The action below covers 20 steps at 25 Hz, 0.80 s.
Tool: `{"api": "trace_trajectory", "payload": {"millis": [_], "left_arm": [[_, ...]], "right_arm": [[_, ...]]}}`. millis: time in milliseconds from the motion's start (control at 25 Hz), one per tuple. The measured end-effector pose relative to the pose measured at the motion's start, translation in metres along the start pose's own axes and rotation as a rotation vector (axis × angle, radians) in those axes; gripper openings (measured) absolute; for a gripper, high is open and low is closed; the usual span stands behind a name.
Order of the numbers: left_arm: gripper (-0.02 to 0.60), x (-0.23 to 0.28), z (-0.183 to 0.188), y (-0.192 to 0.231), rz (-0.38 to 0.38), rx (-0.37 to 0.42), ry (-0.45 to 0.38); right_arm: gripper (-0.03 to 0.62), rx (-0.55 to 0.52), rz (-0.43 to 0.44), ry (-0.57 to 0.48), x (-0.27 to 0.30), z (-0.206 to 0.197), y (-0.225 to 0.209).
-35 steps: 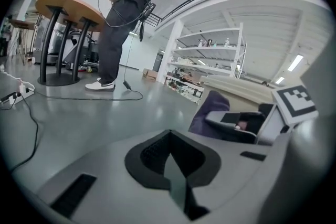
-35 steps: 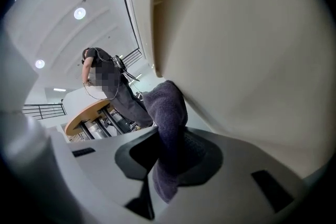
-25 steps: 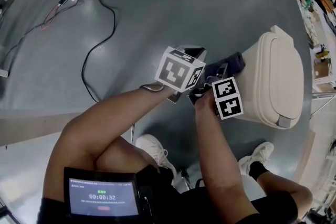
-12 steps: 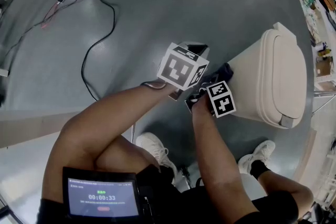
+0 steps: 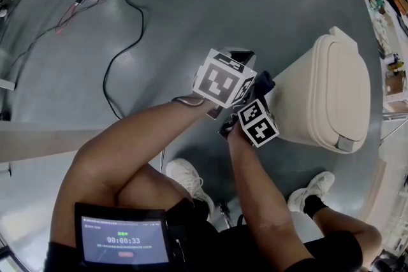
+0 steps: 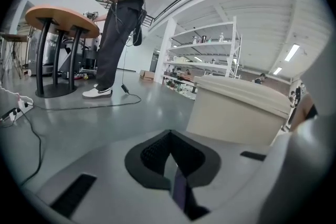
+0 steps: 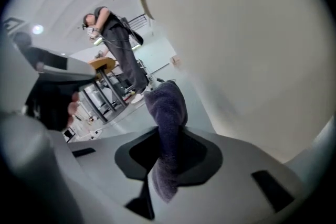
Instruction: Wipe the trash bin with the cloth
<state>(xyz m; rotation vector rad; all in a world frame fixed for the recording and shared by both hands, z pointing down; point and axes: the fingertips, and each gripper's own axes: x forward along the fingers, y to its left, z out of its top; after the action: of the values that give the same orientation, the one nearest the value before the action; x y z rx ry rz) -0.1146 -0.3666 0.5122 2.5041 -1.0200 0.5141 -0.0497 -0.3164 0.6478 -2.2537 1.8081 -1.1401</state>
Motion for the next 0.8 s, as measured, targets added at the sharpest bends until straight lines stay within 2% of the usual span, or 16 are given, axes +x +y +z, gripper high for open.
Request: {"api": "trace_trajectory", "payload": {"millis": [120,240,400,520,800], "left_arm": [[-0.003,-0.011,0.007,-0.009,0.026,-0.002,-0.01],[-0.003,-0.026,0.011,-0.019,0.062,-0.049,-0.015],[-0.003,-0.053,0.011,-0.056,0.074,-0.028,0.0],[-0.002,-0.076,0.007,-0.074,0.12,-0.039,-0.006],[-0.002,-0.126,0.006,-0.138,0.175,0.014,-0.028]], "right_arm": [[0.075,-0.084,0.14,-0.041,-0.032,0.017,0.034],[0.075,-0.159,0.244,-0.078,-0.072,0.024,0.052],[0.075,-0.231,0.308,-0.095,-0.127,0.026,0.042],[0.075,-0.296,0.362,-0.108,-0.17,0.029,0.034],[0.075,-0.423,0.437,-0.159,-0.257,0.06,0.006]]}}
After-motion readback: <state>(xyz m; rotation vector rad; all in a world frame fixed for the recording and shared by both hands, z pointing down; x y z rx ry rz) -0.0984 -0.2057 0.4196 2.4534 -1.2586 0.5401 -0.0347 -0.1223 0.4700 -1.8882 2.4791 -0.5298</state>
